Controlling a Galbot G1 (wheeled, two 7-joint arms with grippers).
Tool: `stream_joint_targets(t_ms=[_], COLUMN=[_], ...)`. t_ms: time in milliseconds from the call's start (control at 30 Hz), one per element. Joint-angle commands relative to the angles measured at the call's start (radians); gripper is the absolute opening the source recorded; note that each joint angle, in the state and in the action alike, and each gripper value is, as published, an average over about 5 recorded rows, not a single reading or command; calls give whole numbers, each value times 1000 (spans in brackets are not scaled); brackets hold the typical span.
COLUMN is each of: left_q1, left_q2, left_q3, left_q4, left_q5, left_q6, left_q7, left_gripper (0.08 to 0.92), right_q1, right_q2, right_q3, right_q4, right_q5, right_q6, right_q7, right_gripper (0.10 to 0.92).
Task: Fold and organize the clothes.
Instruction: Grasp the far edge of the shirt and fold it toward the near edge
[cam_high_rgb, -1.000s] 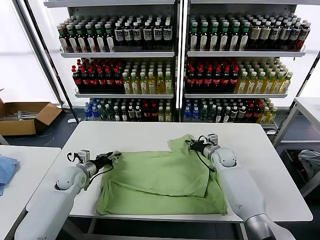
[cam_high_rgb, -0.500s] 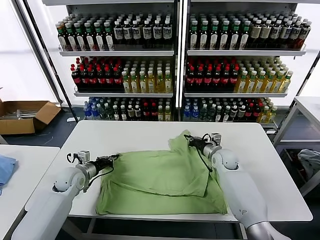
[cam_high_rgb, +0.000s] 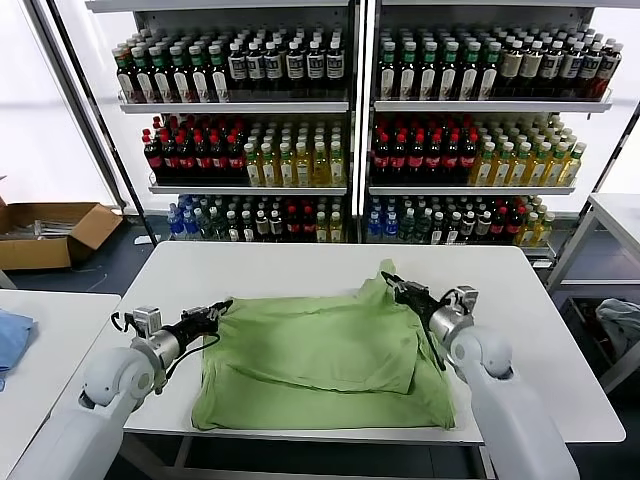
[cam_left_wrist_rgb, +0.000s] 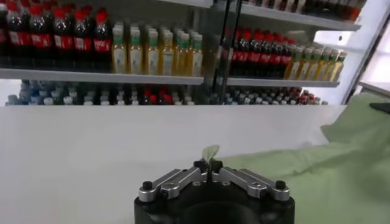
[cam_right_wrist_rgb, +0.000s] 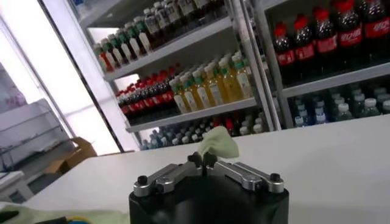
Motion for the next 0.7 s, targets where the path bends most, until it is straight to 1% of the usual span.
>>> stream_joint_targets(t_ms=[33, 167, 300, 400, 500, 700], left_q1=[261, 321, 406, 486, 547, 574], left_q2=[12, 15, 16, 6, -13, -44], left_q3=[-132, -160, -183, -182, -174, -179], left_q4=[-233, -265, -293, -318, -342, -350], left_q5=[27, 51, 81, 136, 207, 298], left_q6=[-23, -27, -36, -59, -74, -77], left_q7=[-7, -1, 13, 21, 27, 15], left_gripper=[92, 92, 92, 92, 92, 92], right_q1=[-317, -424, -523, -582, -620, -676], right_q2=[-33, -26, -25, -27, -24, -23], right_q3=[151, 184, 189, 180, 180, 213], right_q4=[298, 361, 390, 403, 411, 447], right_q5=[32, -25, -135, -213, -261, -314], right_q6=[6, 23, 62, 87, 99, 105], right_q7=[8, -4, -27, -38, -34, -18], right_gripper=[110, 110, 110, 110, 110, 112])
